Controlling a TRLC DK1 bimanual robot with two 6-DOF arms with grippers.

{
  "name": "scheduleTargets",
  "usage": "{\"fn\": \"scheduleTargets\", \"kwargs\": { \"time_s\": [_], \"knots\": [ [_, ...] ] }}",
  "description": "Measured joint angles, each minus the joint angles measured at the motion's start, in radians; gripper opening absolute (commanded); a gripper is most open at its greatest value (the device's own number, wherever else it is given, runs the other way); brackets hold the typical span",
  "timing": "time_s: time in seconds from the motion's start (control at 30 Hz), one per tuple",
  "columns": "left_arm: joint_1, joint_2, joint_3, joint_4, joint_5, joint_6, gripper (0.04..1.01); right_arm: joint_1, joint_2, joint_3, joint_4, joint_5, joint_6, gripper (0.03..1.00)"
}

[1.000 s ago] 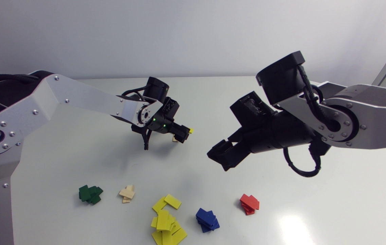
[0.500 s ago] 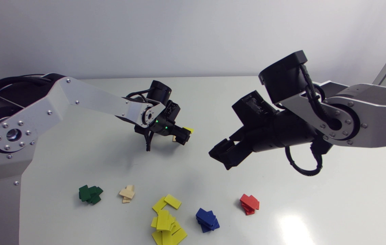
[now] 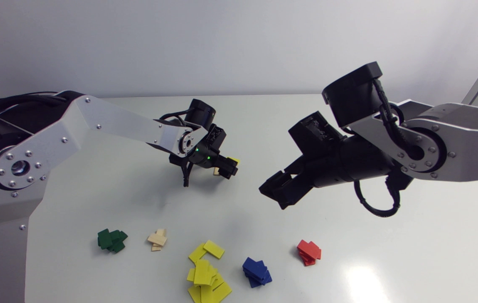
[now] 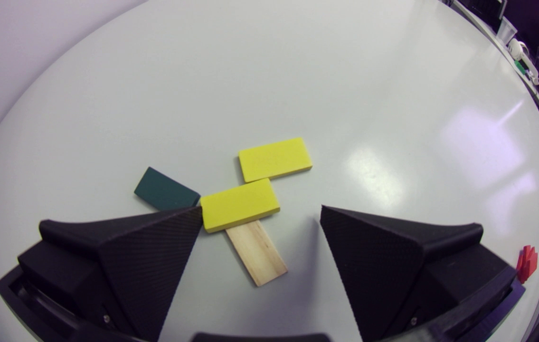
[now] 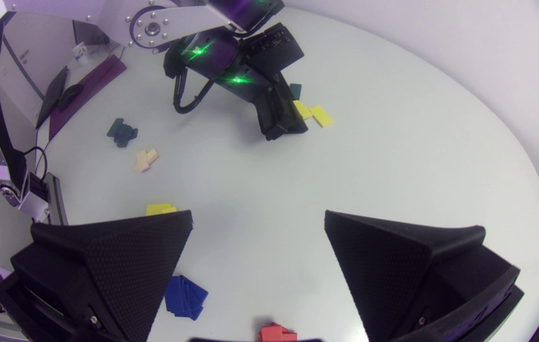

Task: Take domino bricks one by one from the mixed stack on the table and place each onto the existing stack of the same color.

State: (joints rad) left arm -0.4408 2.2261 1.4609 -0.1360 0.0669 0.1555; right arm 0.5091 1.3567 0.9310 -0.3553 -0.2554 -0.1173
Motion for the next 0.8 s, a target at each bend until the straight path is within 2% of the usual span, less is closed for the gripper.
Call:
{"fn": "scheduleTargets", "kwargs": {
  "time_s": [0.07,0.17,0.27,0.33,0.8],
  "knots": [
    [-0.003,0.0,0.0,0.0,0.0,0.0,0.772,0.0,0.0,0.0,0.0,0.0,0.0,0.977],
    [-0.004,0.001,0.0,0.0,0.0,0.0,0.677,0.0,0.0,0.0,0.0,0.0,0.0,0.977],
    [-0.004,0.003,0.0,-0.001,0.0,0.0,0.674,0.0,0.0,0.0,0.0,0.0,0.0,0.977],
    [-0.004,0.005,0.0,-0.003,0.0,0.0,0.618,0.0,0.0,0.0,0.0,0.0,0.0,0.977],
    [-0.005,0.012,0.013,-0.007,0.0,0.0,0.636,0.0,0.0,0.0,0.0,0.0,0.0,0.977]
  ]
}}
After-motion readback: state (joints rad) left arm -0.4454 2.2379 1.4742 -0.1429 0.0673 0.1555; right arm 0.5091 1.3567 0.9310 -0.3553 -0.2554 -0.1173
